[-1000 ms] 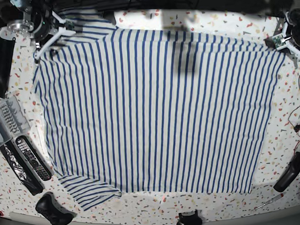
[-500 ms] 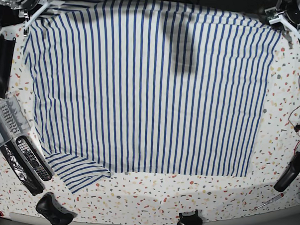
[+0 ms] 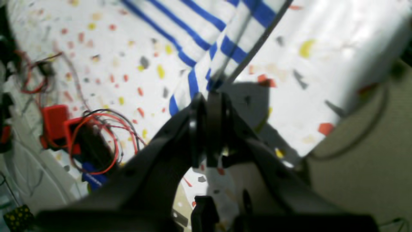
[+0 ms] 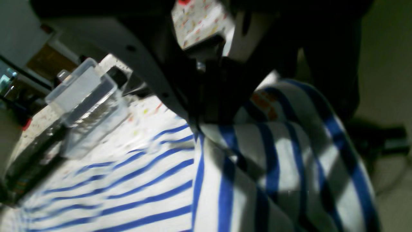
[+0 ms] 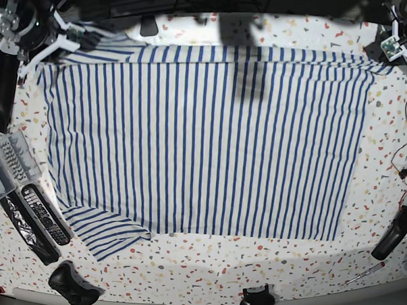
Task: Layout the t-shirt on the table in an organized manner, then fold the t-shirt properly
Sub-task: 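Pull the grasped shirt corners away from the hem with both grippers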
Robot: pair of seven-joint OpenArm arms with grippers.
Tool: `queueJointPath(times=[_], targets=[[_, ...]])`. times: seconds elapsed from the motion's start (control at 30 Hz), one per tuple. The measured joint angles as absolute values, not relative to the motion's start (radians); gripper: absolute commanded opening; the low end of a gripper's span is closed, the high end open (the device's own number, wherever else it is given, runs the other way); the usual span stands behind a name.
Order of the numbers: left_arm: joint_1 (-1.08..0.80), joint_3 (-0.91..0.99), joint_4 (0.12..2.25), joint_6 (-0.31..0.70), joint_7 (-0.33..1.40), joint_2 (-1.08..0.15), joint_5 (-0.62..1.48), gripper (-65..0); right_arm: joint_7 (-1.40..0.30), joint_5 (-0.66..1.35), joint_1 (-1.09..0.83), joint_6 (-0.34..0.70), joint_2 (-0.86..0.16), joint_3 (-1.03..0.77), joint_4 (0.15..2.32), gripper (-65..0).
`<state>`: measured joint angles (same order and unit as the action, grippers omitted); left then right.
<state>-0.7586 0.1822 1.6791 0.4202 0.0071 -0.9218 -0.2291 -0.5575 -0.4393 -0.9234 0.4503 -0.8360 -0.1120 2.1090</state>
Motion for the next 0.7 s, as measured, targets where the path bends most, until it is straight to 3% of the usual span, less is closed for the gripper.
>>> queueJointPath(times=[0.33, 0.7], targets=[[-0.591, 0.184, 1.671, 0.374, 0.035, -0.822, -0.18, -65.0, -0.544, -0.392, -0.744, 0.452, -0.763, -0.114, 2.106, -65.0], [-0.457, 0.182, 1.581, 0.382, 0.029, -0.789, -0.106, -65.0, -0.501, -0.391, -0.664, 0.471, -0.757, -0.113, 2.045, -65.0]])
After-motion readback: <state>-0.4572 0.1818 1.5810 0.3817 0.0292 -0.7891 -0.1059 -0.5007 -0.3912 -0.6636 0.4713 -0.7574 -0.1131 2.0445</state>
